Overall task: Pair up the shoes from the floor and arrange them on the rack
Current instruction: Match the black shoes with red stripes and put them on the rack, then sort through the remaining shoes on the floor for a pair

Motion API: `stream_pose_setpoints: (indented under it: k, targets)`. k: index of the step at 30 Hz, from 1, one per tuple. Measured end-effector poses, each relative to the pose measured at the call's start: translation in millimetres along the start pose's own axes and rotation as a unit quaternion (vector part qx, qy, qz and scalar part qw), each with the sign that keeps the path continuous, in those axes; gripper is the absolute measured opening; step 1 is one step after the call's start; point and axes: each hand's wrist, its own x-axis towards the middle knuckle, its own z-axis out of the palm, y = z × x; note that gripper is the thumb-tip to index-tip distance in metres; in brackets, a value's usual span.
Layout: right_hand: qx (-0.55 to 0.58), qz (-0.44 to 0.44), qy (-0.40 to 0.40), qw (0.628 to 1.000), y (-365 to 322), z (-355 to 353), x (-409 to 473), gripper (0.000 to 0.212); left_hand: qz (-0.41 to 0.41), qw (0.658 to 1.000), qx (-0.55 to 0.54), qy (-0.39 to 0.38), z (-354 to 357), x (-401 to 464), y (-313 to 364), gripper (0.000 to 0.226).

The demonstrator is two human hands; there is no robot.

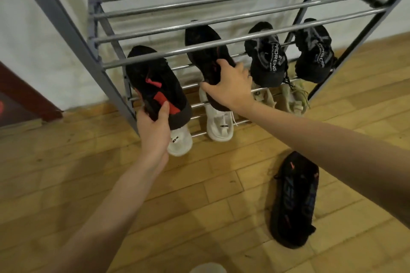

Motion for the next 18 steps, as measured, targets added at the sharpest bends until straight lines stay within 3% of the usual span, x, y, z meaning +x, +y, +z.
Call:
stream_pose_setpoints:
  k: [5,8,11,14,18]
  targets:
    - [-0.010,-0.025,-0.015,1.000,4.4,3.9,-4.7,0.066,-0.036,0.998,-0.042,-0.013,-11.7,-6.0,-6.8,0.047]
    - [0.006,-0.095,0.000,0.995,20.4,-1.6,-31.9,0.070,-0.044,0.995,-0.093,0.017,-13.0,-22.8,-4.4,0.032]
    - [0.017,-0.164,0.003,0.986,49.4,-9.0,-70.4,0.076,-0.068,0.998,-0.014,0.014,-9.1,-46.8,-20.8,0.027]
    - [0.019,-0.165,-0.005,0.986,90.0,-16.7,-110.1,0.074,-0.119,0.984,0.098,-0.091,2.0,-67.4,-52.0,0.010]
    - [0.013,-0.068,-0.014,0.998,162.0,-30.5,-159.3,0.072,-0.100,0.935,0.234,-0.245,45.0,-87.0,-74.3,0.018]
